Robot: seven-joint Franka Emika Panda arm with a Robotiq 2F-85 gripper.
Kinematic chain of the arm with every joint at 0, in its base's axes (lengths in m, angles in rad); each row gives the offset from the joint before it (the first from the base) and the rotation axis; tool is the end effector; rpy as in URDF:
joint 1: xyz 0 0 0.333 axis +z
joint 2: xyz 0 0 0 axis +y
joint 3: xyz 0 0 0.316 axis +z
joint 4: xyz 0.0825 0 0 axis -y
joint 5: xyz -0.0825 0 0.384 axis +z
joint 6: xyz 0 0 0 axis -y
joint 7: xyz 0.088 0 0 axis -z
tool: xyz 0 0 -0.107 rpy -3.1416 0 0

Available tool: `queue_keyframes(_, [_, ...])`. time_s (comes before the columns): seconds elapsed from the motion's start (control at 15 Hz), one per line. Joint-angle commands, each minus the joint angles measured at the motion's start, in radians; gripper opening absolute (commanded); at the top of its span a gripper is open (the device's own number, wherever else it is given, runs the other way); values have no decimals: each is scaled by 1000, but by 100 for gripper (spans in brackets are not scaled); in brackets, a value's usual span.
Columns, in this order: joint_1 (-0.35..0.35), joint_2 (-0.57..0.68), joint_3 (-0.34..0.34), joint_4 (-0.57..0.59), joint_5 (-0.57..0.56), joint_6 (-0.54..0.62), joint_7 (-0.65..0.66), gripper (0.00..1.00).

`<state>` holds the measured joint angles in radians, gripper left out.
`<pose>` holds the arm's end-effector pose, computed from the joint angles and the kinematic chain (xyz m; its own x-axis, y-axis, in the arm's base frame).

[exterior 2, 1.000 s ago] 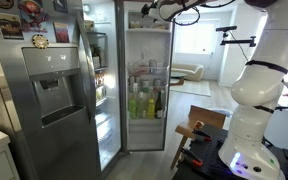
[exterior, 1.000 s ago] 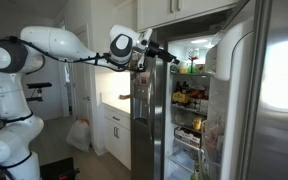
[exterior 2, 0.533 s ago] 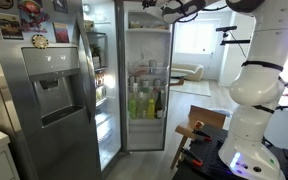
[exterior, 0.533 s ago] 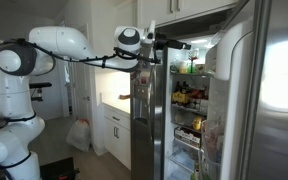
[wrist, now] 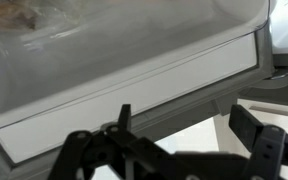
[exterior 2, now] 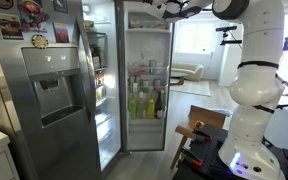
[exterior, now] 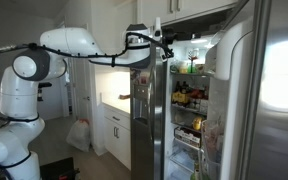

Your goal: Close the top compartment of the refrigerator door

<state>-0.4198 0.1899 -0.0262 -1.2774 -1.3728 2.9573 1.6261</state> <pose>0.6007 -0.2118 0.7748 -0.2050 -0.1735 0.9633 -0.5518 -0.7924 -0.2602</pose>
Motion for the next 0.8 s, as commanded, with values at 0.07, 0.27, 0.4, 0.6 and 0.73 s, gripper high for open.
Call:
queue_keyframes(0.07, [19, 126, -13, 185, -112, -19, 99, 100])
queue_keyframes(0.27, [14, 195, -13, 271, -115, -26, 99, 100])
queue_keyframes(0.4, [11, 238, -14, 325, -106, -30, 90, 100])
queue_keyframes(0.6, [3, 303, -14, 406, -93, -34, 74, 100])
queue_keyframes(0.73, [-2, 338, -16, 454, -86, -38, 69, 100])
